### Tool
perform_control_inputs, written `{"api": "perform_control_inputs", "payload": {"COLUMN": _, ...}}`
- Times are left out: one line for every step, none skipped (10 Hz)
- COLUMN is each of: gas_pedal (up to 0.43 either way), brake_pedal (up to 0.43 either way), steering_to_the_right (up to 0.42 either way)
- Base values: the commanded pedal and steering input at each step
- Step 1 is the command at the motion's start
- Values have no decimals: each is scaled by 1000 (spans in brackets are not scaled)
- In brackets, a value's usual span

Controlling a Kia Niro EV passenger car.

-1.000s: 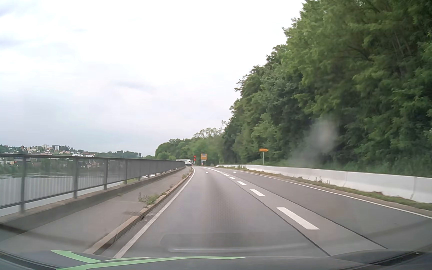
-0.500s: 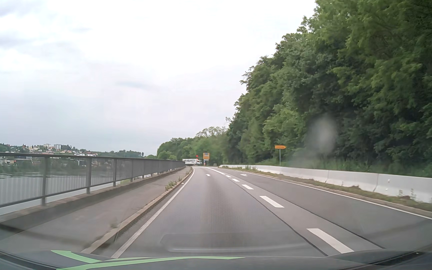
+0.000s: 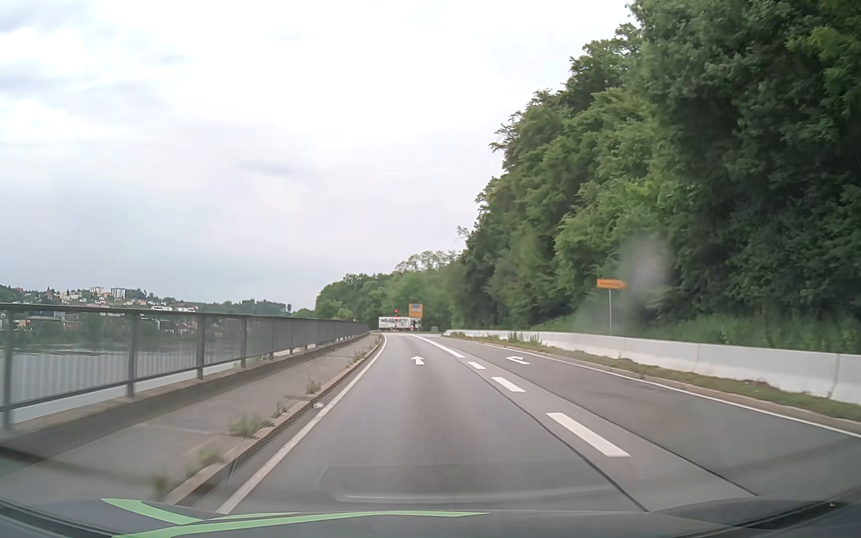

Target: Follow the waypoints while adhering to traffic rules and regulations

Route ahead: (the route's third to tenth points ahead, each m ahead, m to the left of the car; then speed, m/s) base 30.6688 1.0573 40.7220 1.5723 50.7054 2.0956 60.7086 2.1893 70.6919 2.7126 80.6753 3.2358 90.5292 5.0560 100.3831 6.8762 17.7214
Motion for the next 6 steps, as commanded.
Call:
{"api": "perform_control_inputs", "payload": {"gas_pedal": 0, "brake_pedal": 134, "steering_to_the_right": -5}}
{"api": "perform_control_inputs", "payload": {"gas_pedal": 0, "brake_pedal": 134, "steering_to_the_right": -5}}
{"api": "perform_control_inputs", "payload": {"gas_pedal": 0, "brake_pedal": 134, "steering_to_the_right": -5}}
{"api": "perform_control_inputs", "payload": {"gas_pedal": 0, "brake_pedal": 140, "steering_to_the_right": -5}}
{"api": "perform_control_inputs", "payload": {"gas_pedal": 0, "brake_pedal": 140, "steering_to_the_right": -5}}
{"api": "perform_control_inputs", "payload": {"gas_pedal": 0, "brake_pedal": 140, "steering_to_the_right": -5}}
